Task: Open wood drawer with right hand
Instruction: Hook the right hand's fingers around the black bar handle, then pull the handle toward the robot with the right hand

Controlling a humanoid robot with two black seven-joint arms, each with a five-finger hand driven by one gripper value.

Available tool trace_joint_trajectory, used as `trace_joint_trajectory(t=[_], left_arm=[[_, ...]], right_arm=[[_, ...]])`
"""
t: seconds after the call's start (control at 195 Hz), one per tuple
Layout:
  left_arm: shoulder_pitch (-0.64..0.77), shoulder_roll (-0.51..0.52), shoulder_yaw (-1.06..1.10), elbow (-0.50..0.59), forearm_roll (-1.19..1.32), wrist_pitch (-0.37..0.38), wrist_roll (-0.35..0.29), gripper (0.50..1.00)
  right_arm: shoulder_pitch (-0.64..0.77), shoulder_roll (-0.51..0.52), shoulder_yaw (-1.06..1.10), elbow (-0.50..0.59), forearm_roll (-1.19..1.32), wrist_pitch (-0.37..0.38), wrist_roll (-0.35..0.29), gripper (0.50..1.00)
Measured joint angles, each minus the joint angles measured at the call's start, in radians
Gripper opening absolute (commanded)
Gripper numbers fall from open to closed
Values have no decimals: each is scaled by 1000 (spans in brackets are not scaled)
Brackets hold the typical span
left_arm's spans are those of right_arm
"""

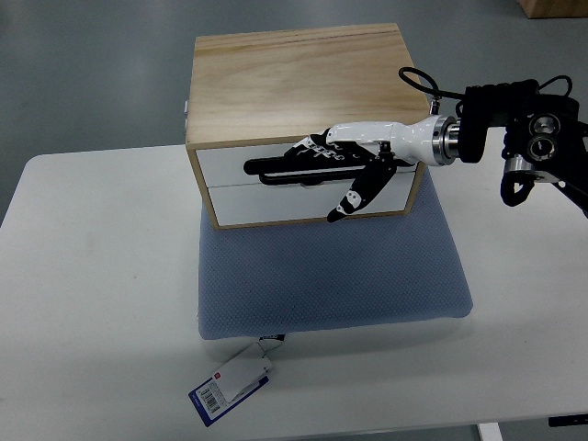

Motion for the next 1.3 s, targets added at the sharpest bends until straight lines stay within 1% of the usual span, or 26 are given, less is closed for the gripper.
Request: trace_joint_trajectory(t=[0.292, 0.651, 0.897, 1.149, 1.303], left_arm=[[0, 0, 0, 0, 0, 0, 0, 1000], [0, 0, 0, 0, 0, 0, 0, 1000], [0, 0, -1, 1, 0, 0, 0, 1000], [0, 0, 0, 0, 0, 0, 0, 1000], [0, 0, 0, 0, 0, 0, 0, 1000]], right_arm=[[2, -5, -13, 0, -22, 19, -19, 928], [14, -3, -35, -7, -46, 8, -55, 928], [16, -1, -53, -8, -46, 13, -80, 928], [16, 0, -65, -8, -53, 17, -86, 928], [16, -1, -66, -5, -51, 35, -87, 928]])
